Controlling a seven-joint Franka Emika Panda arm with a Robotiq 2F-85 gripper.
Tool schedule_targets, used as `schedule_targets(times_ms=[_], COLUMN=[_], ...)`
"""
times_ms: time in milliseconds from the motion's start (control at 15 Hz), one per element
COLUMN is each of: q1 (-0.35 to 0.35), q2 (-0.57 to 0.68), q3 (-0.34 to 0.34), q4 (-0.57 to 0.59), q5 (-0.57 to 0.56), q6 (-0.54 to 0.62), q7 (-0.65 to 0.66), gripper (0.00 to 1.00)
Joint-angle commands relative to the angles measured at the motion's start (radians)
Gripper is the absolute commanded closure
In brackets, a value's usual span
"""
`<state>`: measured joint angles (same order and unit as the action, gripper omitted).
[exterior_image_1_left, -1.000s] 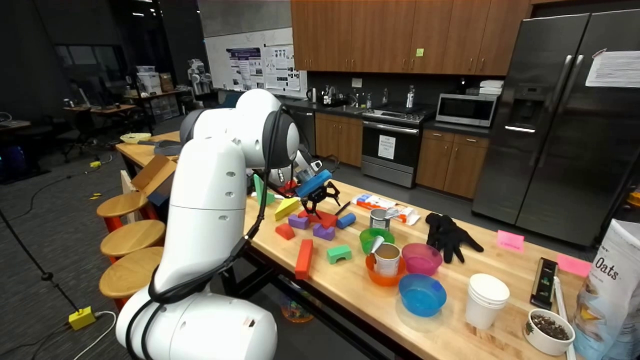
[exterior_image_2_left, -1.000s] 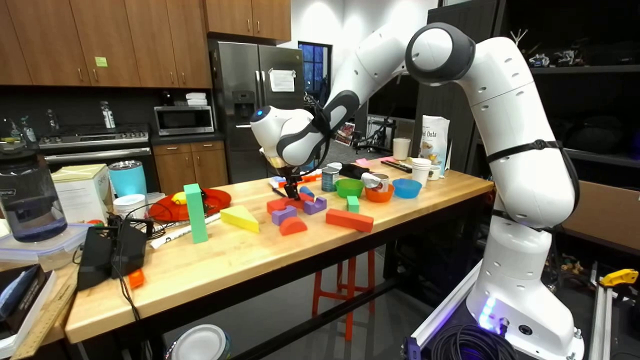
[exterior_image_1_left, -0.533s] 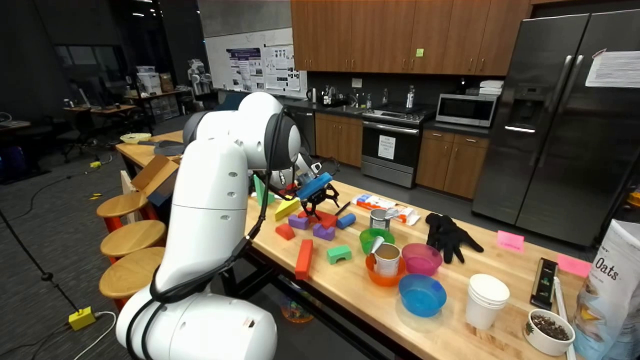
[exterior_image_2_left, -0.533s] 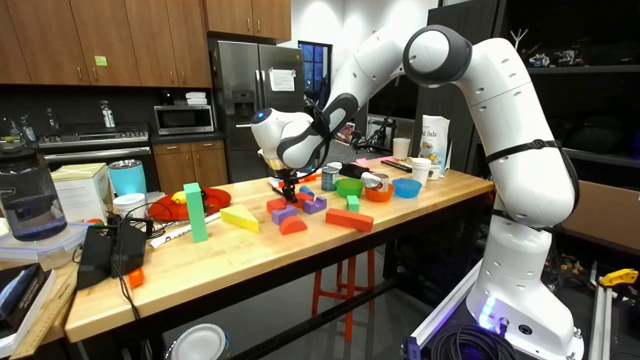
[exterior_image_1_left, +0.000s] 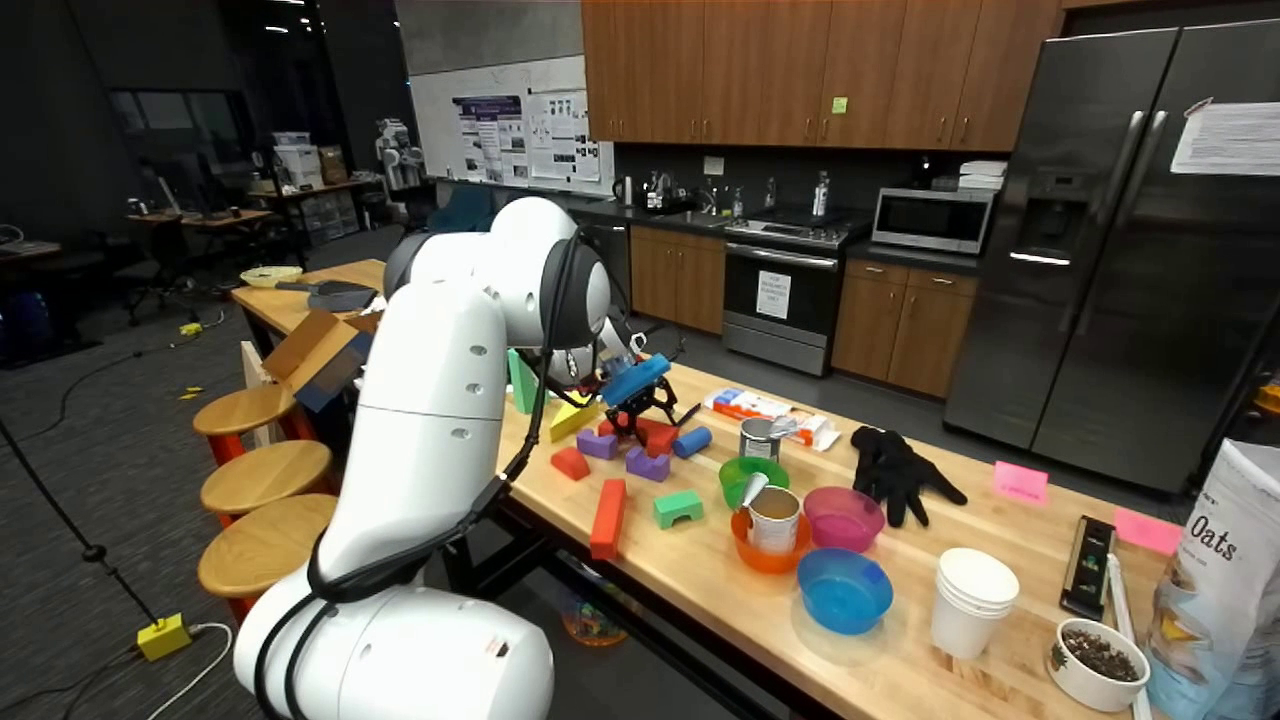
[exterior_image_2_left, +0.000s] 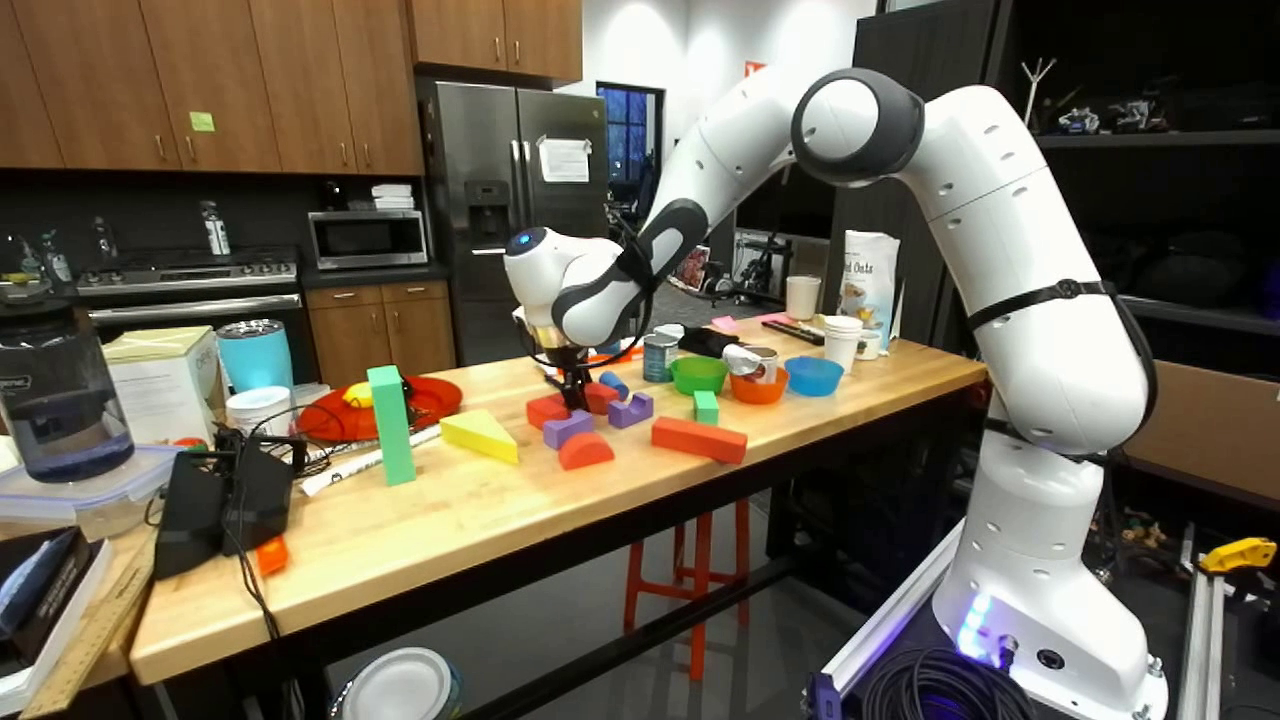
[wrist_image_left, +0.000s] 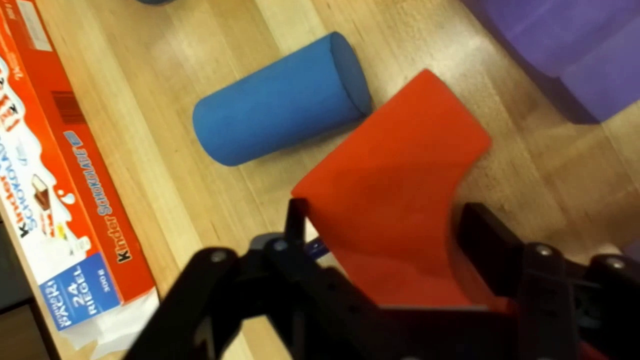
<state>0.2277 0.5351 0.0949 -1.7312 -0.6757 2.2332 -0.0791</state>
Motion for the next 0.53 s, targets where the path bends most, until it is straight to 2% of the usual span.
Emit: schedule_targets(times_ms=[0, 200, 467], q1=[-0.019, -0.023, -0.023], q2=[0.016, 0.015, 0.014], q3=[0.013, 0.010, 0.005], q4=[0.026, 0.034, 0.041], q5=[0.084, 0.150, 0.204], q6=[-0.013, -0.012, -0.021], q7=[-0.058, -0.082, -0.100], gripper=[0.54, 0.59, 0.61])
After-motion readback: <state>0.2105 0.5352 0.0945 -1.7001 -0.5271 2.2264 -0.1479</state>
